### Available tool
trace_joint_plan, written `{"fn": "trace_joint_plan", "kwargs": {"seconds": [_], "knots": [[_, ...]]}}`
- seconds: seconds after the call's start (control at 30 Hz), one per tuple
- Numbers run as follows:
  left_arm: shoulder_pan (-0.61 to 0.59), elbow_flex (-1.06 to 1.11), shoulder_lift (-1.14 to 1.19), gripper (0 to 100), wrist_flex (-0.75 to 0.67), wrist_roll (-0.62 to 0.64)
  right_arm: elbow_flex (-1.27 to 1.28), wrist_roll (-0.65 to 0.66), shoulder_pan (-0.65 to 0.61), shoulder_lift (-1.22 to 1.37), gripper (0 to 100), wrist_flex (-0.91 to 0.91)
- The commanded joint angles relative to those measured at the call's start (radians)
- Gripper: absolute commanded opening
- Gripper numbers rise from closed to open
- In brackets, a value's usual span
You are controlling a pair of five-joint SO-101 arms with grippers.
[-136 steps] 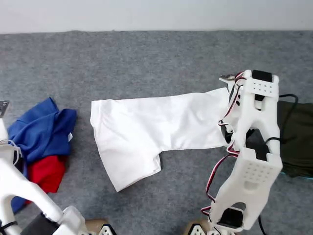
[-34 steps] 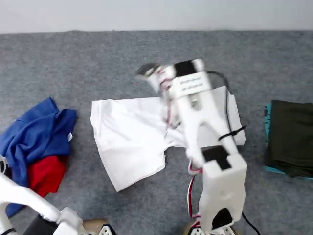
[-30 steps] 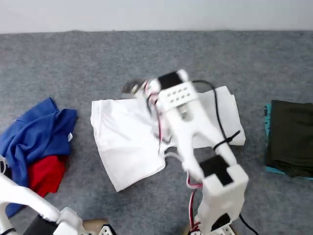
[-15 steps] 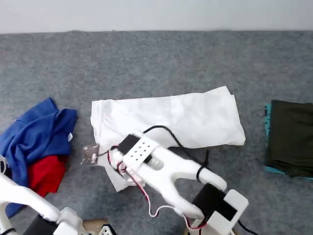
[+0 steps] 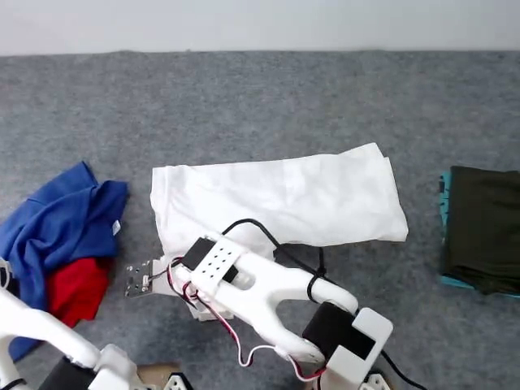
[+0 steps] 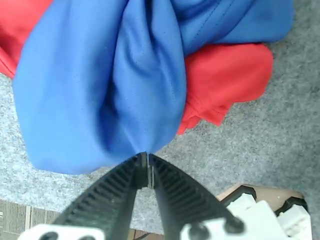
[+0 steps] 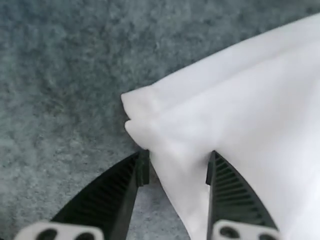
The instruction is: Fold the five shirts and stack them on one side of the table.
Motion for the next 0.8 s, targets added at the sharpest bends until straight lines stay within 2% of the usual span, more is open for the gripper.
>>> {"fn": "trace_joint_plan", "kwargs": {"seconds": [0.0,0.1,0.3,0.57,0.77], "knots": [[0.003,-0.036,-0.028,2,0.000,-0.002,-0.006,0.012,-0.018,0.022,19.4,-0.027],[0.003,-0.036,-0.028,2,0.000,-0.002,-0.009,0.012,-0.016,0.039,17.8,-0.050],[0.003,-0.036,-0.028,2,0.000,-0.002,-0.075,0.012,-0.015,0.093,1.3,-0.044],[0.003,-0.036,-0.028,2,0.000,-0.002,-0.193,0.008,0.007,0.134,1.3,0.013],[0.003,-0.038,-0.028,2,0.000,-0.002,-0.420,0.009,0.071,0.136,1.3,0.183]]}}
